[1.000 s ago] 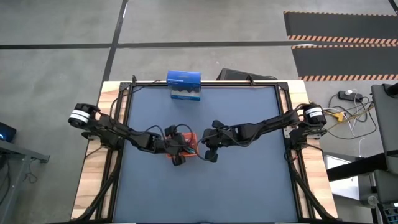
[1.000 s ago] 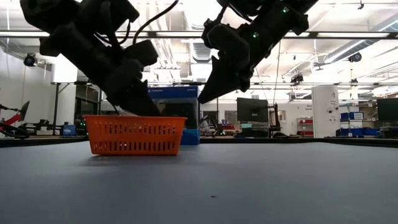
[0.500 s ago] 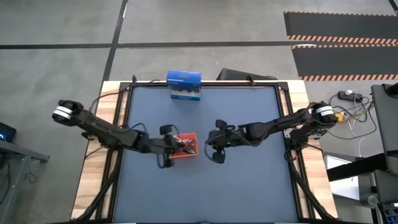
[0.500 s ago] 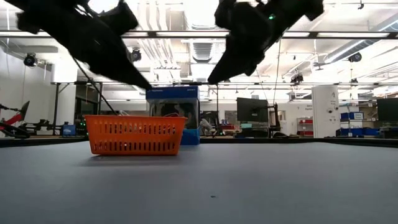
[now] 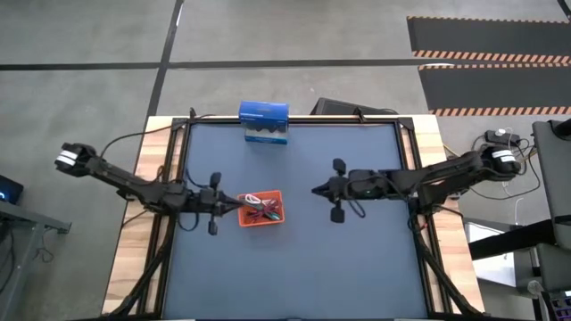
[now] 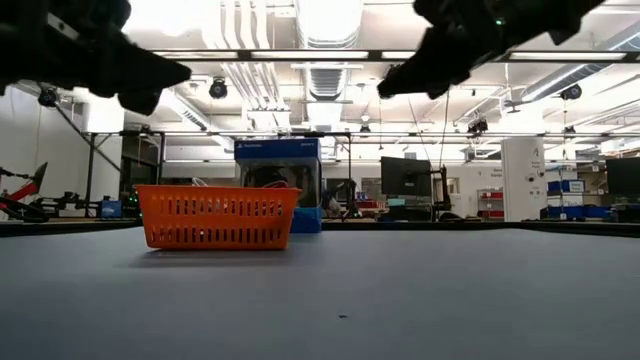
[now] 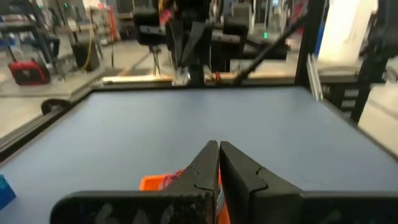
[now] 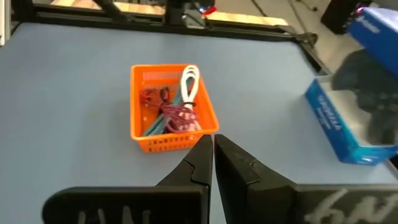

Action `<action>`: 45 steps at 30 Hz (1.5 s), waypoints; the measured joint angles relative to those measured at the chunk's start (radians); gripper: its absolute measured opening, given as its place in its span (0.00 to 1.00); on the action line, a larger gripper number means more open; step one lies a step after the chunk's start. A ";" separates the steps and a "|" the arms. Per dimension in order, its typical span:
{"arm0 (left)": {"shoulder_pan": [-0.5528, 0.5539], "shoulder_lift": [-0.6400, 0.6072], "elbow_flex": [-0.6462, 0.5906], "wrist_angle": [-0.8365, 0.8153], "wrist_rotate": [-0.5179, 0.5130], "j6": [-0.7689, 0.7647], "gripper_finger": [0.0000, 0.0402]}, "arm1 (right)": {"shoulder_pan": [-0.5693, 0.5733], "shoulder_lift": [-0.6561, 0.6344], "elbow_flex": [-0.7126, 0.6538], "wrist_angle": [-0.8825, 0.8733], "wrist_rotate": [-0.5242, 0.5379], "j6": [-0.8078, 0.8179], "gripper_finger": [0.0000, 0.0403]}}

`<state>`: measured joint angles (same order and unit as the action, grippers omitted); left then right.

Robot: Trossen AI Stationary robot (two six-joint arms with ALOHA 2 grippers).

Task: Pick and place USB-C Cables
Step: Return to Home Position

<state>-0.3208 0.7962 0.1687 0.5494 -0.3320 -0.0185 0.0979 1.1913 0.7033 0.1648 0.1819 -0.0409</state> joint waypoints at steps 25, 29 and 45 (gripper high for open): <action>0.134 -0.353 -0.161 -0.087 -0.068 0.130 0.00 | -0.092 -0.383 -0.275 0.120 -0.006 -0.060 0.02; 0.146 -0.419 -0.161 -0.152 -0.041 0.130 0.00 | -0.092 -0.450 -0.312 0.120 -0.007 -0.072 0.02; 0.146 -0.636 -0.162 -0.358 -0.040 0.130 0.00 | -0.092 -0.851 -0.592 0.131 -0.006 -0.157 0.02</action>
<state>-0.1749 0.1606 0.0071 0.1913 -0.3723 0.1115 0.0059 0.3402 0.1111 0.2957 0.1757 -0.1980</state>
